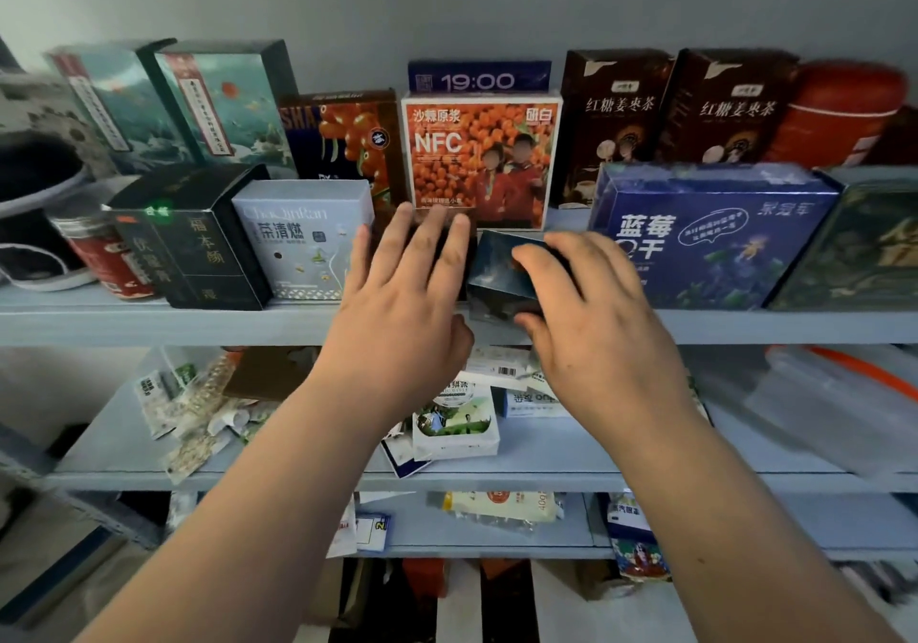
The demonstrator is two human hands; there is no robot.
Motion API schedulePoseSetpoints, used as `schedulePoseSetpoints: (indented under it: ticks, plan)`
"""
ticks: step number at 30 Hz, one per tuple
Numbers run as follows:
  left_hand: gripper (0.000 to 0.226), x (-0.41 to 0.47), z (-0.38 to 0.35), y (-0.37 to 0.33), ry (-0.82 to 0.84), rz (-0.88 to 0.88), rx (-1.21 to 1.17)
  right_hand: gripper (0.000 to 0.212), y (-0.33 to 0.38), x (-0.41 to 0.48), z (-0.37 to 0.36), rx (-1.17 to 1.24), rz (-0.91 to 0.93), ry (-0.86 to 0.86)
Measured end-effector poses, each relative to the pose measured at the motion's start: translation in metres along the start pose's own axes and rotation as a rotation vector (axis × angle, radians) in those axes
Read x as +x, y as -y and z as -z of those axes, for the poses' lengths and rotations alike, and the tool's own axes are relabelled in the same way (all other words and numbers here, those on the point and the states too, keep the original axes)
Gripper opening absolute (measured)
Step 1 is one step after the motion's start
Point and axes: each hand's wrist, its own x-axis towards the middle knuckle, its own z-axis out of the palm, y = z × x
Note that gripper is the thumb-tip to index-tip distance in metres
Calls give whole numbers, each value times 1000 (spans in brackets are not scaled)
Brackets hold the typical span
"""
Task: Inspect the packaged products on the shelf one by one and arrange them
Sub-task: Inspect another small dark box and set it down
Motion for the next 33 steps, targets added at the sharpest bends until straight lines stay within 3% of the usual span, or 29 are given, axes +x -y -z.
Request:
schedulePoseSetpoints:
  ticks: [10, 20, 26, 33]
  plan:
    - [77, 2, -3, -3, 3, 13, 35, 53, -3, 21, -14, -102, 21, -73]
    - [76, -2, 7, 3, -91, 36, 88, 79, 8, 32, -23, 1, 69, 4]
    - [75, -19, 28, 46, -141, 126, 171, 83, 43, 51, -25, 81, 193, 28]
    - [78, -67, 73, 132, -124, 275, 260, 86, 134, 81, -36, 109, 346, 22]
